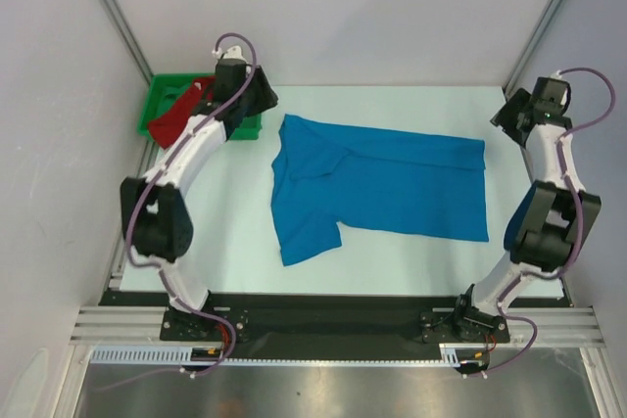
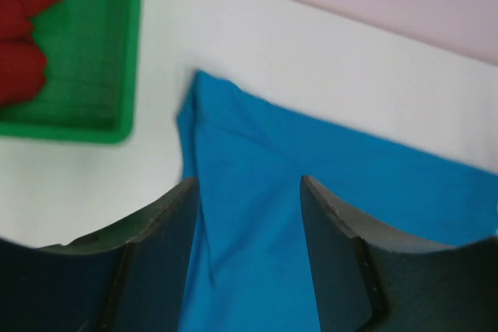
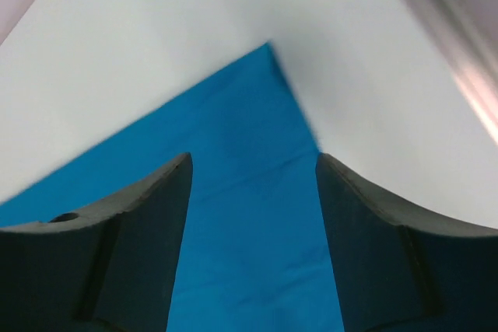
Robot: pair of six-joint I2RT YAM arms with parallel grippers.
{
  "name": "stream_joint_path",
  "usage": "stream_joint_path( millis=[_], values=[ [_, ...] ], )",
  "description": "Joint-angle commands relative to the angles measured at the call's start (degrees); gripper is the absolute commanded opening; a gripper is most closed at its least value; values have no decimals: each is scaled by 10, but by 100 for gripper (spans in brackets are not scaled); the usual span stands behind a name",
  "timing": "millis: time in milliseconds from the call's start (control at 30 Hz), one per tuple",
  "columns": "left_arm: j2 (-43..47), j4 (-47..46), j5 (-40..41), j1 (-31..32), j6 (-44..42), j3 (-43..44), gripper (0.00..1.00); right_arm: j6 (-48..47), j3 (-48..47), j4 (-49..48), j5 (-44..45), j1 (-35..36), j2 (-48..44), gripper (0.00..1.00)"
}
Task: Fold and stack the t-shirts
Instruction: Fold the tshirt
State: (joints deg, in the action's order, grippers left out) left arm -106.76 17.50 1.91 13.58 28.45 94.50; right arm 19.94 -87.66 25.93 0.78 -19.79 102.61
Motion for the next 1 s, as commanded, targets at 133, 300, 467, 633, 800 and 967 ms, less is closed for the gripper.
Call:
stream_joint_path(
  millis=[133, 300, 467, 633, 800, 967],
  values=[
    [236, -6, -14, 91, 5, -261, 62, 14, 160, -6, -88, 97, -149, 72],
    [356, -26, -60, 95, 54, -452, 62, 43, 274, -54, -96, 89, -190, 66],
    [471, -79, -97, 98, 90, -565, 62, 113, 359, -230, -204, -1, -175, 37],
    [502, -89, -139, 99, 90, -589, 62, 145, 362, -314, -268, -75, -94, 32],
    [489, -96, -168, 99, 76, -570, 62, 198, 359, -413, -308, -109, -7, 38],
    [459, -106, -188, 100, 68, -548, 62, 216, 347, -478, -315, -112, 38, 32]
  ],
)
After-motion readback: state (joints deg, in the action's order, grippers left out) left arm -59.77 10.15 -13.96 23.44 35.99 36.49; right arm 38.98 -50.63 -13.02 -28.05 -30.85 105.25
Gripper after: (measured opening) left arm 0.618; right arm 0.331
